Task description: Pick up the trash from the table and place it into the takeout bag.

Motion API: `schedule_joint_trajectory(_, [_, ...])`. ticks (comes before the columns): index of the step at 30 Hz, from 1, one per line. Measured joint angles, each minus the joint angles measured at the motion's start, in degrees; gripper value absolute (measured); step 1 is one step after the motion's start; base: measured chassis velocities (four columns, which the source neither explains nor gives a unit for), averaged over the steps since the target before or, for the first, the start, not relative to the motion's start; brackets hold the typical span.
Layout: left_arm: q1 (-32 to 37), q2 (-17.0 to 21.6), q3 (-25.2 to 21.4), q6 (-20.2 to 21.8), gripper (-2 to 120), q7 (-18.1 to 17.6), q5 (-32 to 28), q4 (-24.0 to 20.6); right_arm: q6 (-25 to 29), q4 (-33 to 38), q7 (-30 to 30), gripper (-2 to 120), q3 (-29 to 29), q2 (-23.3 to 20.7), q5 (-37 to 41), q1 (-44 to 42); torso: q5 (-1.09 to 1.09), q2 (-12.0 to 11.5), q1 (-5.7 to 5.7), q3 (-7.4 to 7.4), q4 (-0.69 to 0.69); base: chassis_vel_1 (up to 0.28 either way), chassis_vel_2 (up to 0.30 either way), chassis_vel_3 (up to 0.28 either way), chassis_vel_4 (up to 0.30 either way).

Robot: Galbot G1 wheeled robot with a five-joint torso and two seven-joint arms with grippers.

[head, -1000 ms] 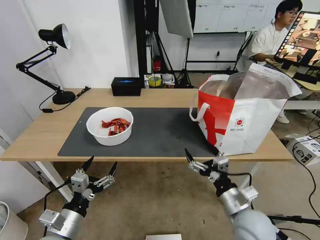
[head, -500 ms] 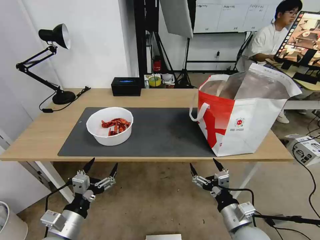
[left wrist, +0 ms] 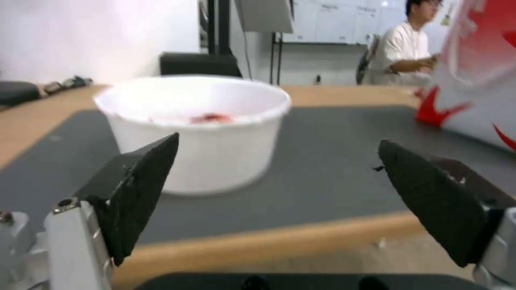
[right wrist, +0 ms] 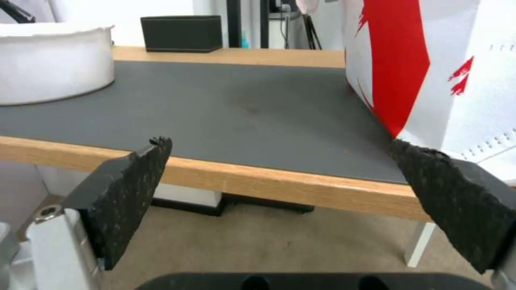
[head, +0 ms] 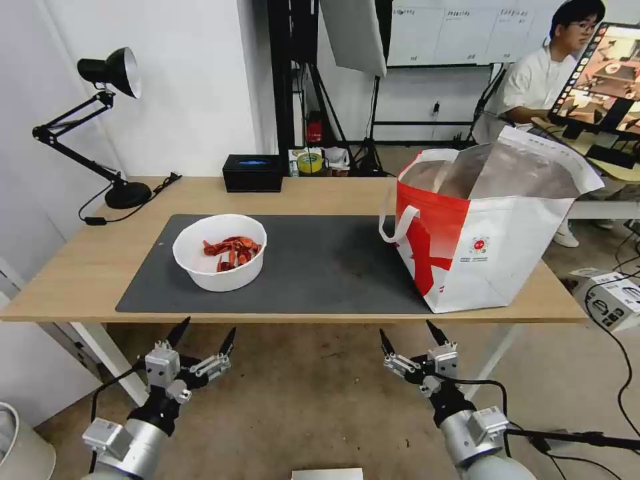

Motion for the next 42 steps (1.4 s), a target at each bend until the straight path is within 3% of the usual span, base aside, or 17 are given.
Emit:
schedule_joint_trajectory(6, [-5.48, 5.13, -1.41, 6.45, 100, -5.91, -7.0, -1.62, -0.02, 0.0, 0.0, 100, 0.0, -0.01, 0.03, 0.04, 0.0, 0.0, 0.0, 0.01, -0.01, 0.0, 0.0, 0.0, 0.0])
schedule_joint_trajectory(9, [-8.01, 9.84, -2.76, 12.86, 100, -9.94, -12.07, -2.69, -0.04, 0.0, 0.0, 100, 0.0, -0.03, 0.06, 0.04, 0.01, 0.0, 0.0, 0.01, -0.01, 0.0, 0.0, 0.0, 0.0])
schedule_joint_trajectory(18, [-12.24, 17.9, -5.04, 18.83, 100, -12.23, -22.83, -0.58, -0.05, 0.02, -0.01, 100, 0.0, -0.05, 0.1, 0.07, 0.01, 0.0, 0.0, 0.0, 0.01, 0.0, 0.0, 0.0, 0.0])
schedule_joint_trajectory(21, [-17.24, 21.96, -2.32, 20.96, 100, -12.55, -28.74, 2.24, -0.05, 0.03, -0.02, 100, 0.01, -0.05, 0.11, 0.09, 0.0, 0.0, 0.0, 0.01, 0.0, 0.0, 0.0, 0.0, 0.0])
schedule_joint_trajectory(27, [-27.45, 26.28, 3.59, 23.54, 100, -15.37, -37.56, 7.28, -0.05, 0.05, -0.03, 100, 0.01, -0.05, 0.13, 0.09, 0.0, 0.0, 0.0, 0.01, 0.0, 0.0, 0.0, 0.0, 0.0])
schedule_joint_trajectory(29, [-34.3, 27.96, 6.46, 26.93, 100, -16.13, -42.46, 10.21, -0.06, 0.07, -0.04, 100, 0.01, -0.06, 0.14, 0.1, 0.01, 0.0, 0.0, 0.01, -0.01, 0.0, 0.0, 0.0, 0.0])
schedule_joint_trajectory(31, [-36.34, 28.38, 7.53, 28.29, 100, -16.54, -43.9, 11.07, -0.05, 0.08, -0.04, 100, 0.01, -0.06, 0.14, 0.09, 0.02, 0.0, 0.0, 0.0, -0.01, 0.0, 0.0, 0.0, 0.0])
schedule_joint_trajectory(34, [-43.09, 29.45, 11.03, 36.0, 100, -17.64, -48.82, 14.53, -0.06, 0.08, -0.05, 100, 0.01, -0.06, 0.15, 0.09, 0.01, 0.0, 0.01, 0.01, -0.01, 0.0, 0.0, 0.0, 0.0])
schedule_joint_trajectory(35, [-43.09, 29.45, 11.03, 36.0, 100, -17.64, -48.82, 14.53, -0.06, 0.08, -0.05, 100, 0.01, -0.06, 0.15, 0.09, 0.01, 0.0, 0.01, 0.01, -0.01, 0.0, 0.0, 0.0, 0.0])
schedule_joint_trajectory(38, [-47.44, 29.68, 13.62, 41.8, 100, -18.47, -50.89, 17.74, -0.06, 0.08, -0.05, 100, 0.01, -0.06, 0.15, 0.1, 0.01, 0.0, 0.0, 0.0, -0.01, 0.0, 0.0, 0.0, 0.0])
schedule_joint_trajectory(42, [-50.54, 29.17, 16.01, 45.55, 100, -19.96, -53.06, 21.24, -0.05, 0.08, -0.05, 100, 0.01, -0.05, 0.15, 0.1, 0.0, 0.0, 0.0, 0.01, 0.0, 0.0, 0.0, 0.0, 0.0])
